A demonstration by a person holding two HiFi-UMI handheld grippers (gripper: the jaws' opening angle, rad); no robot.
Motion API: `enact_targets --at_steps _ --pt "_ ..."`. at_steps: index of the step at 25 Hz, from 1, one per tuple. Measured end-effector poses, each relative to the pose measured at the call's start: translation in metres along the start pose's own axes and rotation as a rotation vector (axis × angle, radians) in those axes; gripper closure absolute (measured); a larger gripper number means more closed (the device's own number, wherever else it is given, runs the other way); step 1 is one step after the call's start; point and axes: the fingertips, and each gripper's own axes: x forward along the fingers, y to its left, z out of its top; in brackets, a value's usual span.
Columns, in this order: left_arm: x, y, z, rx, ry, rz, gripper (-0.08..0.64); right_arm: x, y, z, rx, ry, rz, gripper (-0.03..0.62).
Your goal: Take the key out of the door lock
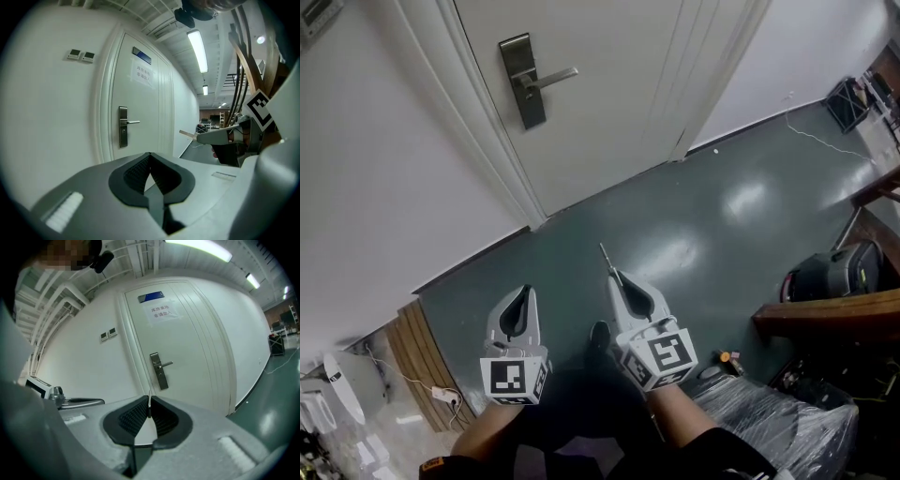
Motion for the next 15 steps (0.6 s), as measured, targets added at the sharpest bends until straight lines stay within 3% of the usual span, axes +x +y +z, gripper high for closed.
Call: enact_targets --at_steps 7,15 --pt "-0.077 0.046 -0.003 -0.014 -0.049 0.022 0.543 -0.009 0.077 -0.03 -0.064 0.018 -0.032 0.577" --pt "-0.174 0.1 -0.028 -0.04 -0.08 -0.046 0.543 -0.047 0.184 -0.068 -0.076 0.022 -0.125 0.577"
